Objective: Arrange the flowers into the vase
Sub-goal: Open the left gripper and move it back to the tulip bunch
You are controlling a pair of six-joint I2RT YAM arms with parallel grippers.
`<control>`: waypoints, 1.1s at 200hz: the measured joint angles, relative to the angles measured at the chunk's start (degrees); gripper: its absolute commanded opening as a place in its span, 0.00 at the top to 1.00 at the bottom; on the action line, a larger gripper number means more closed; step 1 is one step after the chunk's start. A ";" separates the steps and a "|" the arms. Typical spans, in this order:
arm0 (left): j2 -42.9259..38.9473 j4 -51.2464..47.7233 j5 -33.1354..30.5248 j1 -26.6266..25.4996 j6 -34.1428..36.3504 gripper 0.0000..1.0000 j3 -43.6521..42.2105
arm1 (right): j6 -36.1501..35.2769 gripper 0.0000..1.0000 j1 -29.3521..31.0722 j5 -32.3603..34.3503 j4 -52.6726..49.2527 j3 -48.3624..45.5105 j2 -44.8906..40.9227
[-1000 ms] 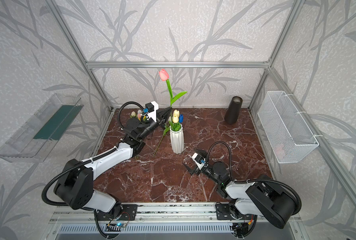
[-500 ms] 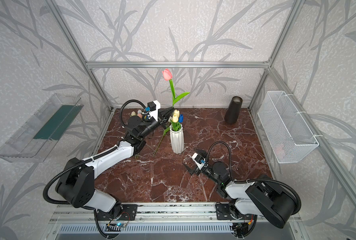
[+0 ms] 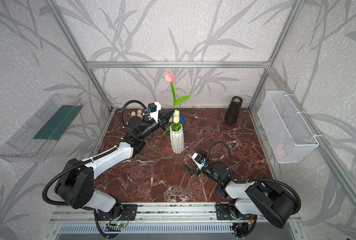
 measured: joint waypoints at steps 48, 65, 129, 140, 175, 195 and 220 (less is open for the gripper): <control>-1.14 -0.42 -0.48 0.00 -1.14 1.00 -3.32 | -0.02 0.01 0.00 -0.02 0.09 0.00 0.20; -1.09 -0.13 -0.55 0.00 -1.27 1.00 -3.85 | -0.02 0.01 0.00 -0.02 0.22 0.00 0.52; -1.60 2.73 -0.48 0.00 -1.64 0.89 -8.31 | -0.26 0.01 0.07 -0.02 0.46 0.00 0.61; -2.67 1.57 -0.48 0.00 -1.16 0.81 -9.22 | -0.26 0.01 0.11 -0.02 0.46 0.00 0.61; -8.04 -4.57 -1.31 0.00 0.79 0.73 -9.73 | -0.26 0.01 0.42 -0.04 0.48 0.00 0.63; -11.69 -9.64 -2.10 0.00 2.78 0.71 -9.55 | -0.28 0.01 0.52 -0.04 0.46 0.00 0.61; -15.06 -18.25 -3.30 0.00 5.57 0.68 -7.69 | -0.28 0.01 0.59 -0.04 0.46 0.00 0.61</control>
